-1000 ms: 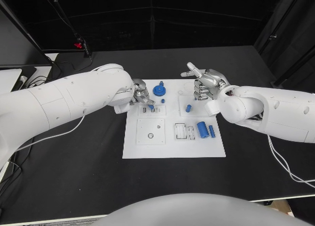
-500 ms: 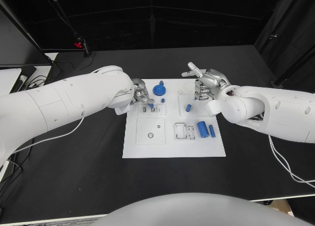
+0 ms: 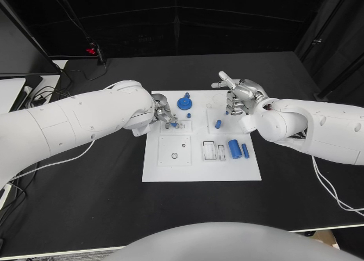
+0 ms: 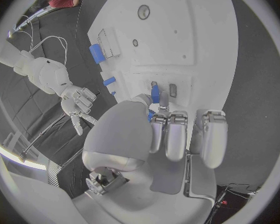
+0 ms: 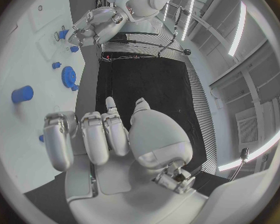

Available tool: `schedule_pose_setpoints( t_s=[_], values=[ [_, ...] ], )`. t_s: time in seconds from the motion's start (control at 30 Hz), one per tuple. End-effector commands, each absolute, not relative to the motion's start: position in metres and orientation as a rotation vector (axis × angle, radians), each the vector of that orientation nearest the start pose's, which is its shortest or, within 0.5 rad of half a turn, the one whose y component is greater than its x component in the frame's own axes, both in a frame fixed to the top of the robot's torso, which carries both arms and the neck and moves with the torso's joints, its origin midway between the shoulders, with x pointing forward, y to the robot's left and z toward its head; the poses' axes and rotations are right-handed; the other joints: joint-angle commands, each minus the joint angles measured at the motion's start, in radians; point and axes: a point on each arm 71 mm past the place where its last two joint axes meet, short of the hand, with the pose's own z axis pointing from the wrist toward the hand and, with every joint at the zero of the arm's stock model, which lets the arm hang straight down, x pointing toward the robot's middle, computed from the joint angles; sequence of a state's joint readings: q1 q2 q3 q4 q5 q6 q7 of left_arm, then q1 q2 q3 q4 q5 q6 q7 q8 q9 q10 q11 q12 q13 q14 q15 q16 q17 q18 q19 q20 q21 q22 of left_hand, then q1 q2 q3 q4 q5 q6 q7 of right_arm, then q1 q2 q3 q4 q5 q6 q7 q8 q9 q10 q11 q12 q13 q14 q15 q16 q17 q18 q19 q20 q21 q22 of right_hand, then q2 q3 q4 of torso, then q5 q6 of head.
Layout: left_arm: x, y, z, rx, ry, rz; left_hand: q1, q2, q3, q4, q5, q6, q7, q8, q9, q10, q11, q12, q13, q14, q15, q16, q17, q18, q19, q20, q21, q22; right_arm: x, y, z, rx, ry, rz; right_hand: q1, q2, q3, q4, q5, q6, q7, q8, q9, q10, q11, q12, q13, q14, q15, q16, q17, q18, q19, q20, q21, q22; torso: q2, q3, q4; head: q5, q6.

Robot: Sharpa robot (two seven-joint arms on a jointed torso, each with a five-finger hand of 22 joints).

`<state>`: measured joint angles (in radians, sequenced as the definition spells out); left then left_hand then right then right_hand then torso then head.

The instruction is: Assemble the parts on the task board

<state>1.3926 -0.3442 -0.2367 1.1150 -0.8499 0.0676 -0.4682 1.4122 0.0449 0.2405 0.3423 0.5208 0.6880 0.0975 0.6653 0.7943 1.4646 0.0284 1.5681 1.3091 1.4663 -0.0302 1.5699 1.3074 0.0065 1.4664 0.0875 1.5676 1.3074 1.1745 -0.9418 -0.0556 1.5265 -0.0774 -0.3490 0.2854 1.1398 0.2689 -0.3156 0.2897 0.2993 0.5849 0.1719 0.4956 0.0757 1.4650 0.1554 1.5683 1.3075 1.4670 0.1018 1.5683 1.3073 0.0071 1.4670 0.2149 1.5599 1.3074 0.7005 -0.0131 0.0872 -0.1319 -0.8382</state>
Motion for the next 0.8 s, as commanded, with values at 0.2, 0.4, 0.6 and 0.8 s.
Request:
schedule_pose_setpoints(
  t_s=[0.2, 0.4, 0.6, 0.8],
  values=[
    [0.5423, 0.0745, -0.2023, -0.154, 2.270, -0.492, -0.007, 0.006, 0.084, -0.071, 0.007, 0.004, -0.006, 0.007, 0.026, 0.106, 0.002, 0.003, 0.262, 0.105, 0.002, 0.001, 0.263, -0.007, 0.104, 0.001, 0.003, 0.263, 0.4802, -0.2602, -0.1997, 1.152, 1.491, 1.340, 0.001, 0.012, 0.004, 0.002, 0.005, -0.007, 0.058, 0.004, -0.001, 0.106, 0.001, 0.003, 0.263, 0.104, -0.002, 0.002, 0.263, -0.001, 0.086, -0.006, -0.003, 0.254, 0.000, -0.0003, -0.0012, -0.002, -0.001],
    [0.5431, 0.0762, -0.2034, -0.159, 2.270, -0.488, -0.008, 0.006, 0.086, -0.071, 0.007, 0.004, -0.006, 0.008, 0.026, 0.106, 0.002, 0.003, 0.262, 0.105, 0.002, 0.001, 0.263, -0.007, 0.104, 0.001, 0.003, 0.263, 0.4801, -0.2600, -0.1997, 1.151, 1.492, 1.342, 0.001, 0.012, 0.004, 0.002, 0.005, -0.007, 0.058, 0.004, -0.001, 0.106, 0.001, 0.003, 0.263, 0.104, -0.002, 0.002, 0.263, -0.001, 0.086, -0.006, -0.003, 0.254, 0.000, 0.0001, -0.0002, -0.002, -0.001],
    [0.5430, 0.0766, -0.2046, -0.156, 2.280, -0.481, -0.010, 0.006, 0.092, -0.068, 0.008, 0.003, -0.006, 0.008, 0.027, 0.106, 0.003, 0.003, 0.262, 0.105, 0.002, 0.001, 0.263, -0.007, 0.104, 0.001, 0.003, 0.263, 0.4802, -0.2595, -0.1997, 1.150, 1.492, 1.344, 0.001, 0.013, 0.004, 0.002, 0.005, -0.008, 0.058, 0.004, -0.002, 0.106, 0.001, 0.003, 0.263, 0.104, -0.002, 0.002, 0.263, -0.001, 0.085, -0.006, -0.004, 0.254, 0.000, -0.0005, -0.0010, -0.001, -0.002],
    [0.5422, 0.0753, -0.2065, -0.146, 2.296, -0.476, -0.013, 0.005, 0.096, -0.065, 0.008, 0.002, -0.005, 0.008, 0.027, 0.106, 0.003, 0.003, 0.262, 0.105, 0.002, 0.001, 0.263, -0.007, 0.104, 0.001, 0.003, 0.263, 0.4801, -0.2598, -0.1997, 1.150, 1.492, 1.344, 0.001, 0.013, 0.004, 0.002, 0.005, -0.008, 0.058, 0.004, -0.002, 0.106, 0.001, 0.003, 0.263, 0.104, -0.002, 0.002, 0.263, -0.001, 0.085, -0.006, -0.004, 0.254, 0.000, -0.0003, -0.0018, -0.001, -0.002]
  ],
)
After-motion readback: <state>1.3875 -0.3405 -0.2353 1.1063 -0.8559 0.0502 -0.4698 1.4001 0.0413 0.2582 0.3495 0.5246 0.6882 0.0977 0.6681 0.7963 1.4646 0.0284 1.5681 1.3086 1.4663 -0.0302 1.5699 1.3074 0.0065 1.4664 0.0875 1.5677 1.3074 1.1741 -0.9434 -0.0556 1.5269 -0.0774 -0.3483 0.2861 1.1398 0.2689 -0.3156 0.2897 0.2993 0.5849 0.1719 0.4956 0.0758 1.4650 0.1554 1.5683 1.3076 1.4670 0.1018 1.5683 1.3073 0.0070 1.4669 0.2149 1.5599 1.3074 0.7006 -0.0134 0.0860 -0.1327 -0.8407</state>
